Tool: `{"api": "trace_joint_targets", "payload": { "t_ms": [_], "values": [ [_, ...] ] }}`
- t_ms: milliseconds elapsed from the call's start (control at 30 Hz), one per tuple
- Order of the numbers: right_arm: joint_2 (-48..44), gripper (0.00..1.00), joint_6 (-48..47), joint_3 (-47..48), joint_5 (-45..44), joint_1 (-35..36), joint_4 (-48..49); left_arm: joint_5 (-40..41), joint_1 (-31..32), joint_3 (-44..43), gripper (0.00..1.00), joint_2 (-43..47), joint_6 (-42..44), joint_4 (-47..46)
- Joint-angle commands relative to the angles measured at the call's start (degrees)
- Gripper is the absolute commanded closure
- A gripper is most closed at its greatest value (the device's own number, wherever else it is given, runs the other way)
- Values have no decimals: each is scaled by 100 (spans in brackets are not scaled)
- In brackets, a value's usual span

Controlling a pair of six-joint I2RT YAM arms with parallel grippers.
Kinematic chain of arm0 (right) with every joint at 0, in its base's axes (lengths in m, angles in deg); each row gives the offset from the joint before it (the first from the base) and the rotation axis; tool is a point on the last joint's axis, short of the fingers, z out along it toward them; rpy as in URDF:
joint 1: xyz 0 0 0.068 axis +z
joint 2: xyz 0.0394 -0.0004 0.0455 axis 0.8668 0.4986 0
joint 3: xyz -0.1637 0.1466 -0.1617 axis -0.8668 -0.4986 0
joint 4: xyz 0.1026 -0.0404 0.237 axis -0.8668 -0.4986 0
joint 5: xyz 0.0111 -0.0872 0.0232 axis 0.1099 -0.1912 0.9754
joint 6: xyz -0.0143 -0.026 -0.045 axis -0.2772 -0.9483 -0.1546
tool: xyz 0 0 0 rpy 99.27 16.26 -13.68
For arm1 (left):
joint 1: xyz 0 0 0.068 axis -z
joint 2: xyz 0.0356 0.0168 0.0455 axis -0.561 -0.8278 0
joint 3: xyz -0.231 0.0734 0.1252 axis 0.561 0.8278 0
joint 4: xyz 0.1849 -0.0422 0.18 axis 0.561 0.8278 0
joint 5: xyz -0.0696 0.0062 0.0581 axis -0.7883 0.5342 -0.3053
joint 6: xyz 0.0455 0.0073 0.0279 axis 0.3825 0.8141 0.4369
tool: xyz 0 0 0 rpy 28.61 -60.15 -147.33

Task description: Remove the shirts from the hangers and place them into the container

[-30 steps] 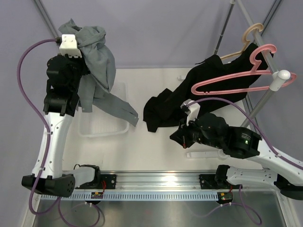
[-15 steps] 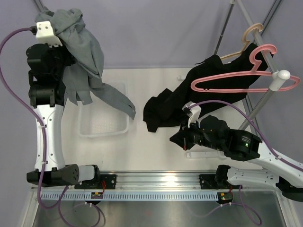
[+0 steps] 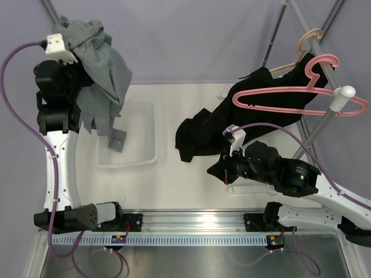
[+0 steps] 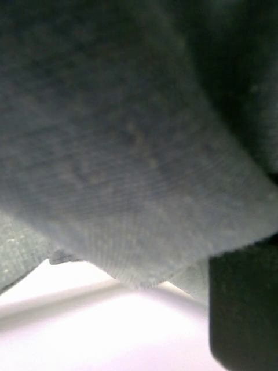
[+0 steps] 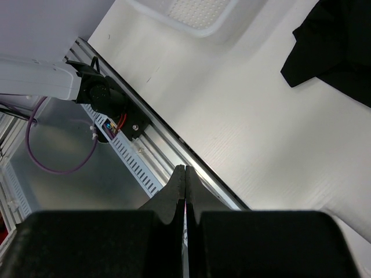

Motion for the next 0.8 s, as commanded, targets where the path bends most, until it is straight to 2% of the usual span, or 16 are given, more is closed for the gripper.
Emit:
{"api": "trace_joint_targets", "payload": {
  "t_ms": [0, 33, 100, 233, 367, 467, 633, 767],
  "values": [
    [-89, 100, 51, 5, -17, 36, 348, -1363, -3, 1147, 100, 157, -995, -375],
    [-107, 100, 69, -21, -8, 36, 401, -1618, 59, 1501, 100, 245, -1146, -776],
    [-124, 100, 104, -65, 62, 36, 471, -2068, 147, 2065, 100, 360, -1419, -999],
    [-334, 100, 209, -232, 176, 36, 515, -1753, 182, 3241, 100, 632, -1403, -1079],
    [-537, 100, 289, -382, 185, 36, 533, -1313, 112, 3744, 100, 703, -1420, -939],
    [-529, 100, 254, -303, 141, 36, 445, -1366, -274, 4140, 100, 1000, -1789, -1114],
    [-590, 100, 201, -259, 150, 36, 454, -541, -442, 3869, 100, 1020, -1412, -115],
    [-634, 100, 192, -294, 97, 36, 480, -679, -433, 4009, 100, 748, -1315, 116]
  ]
}}
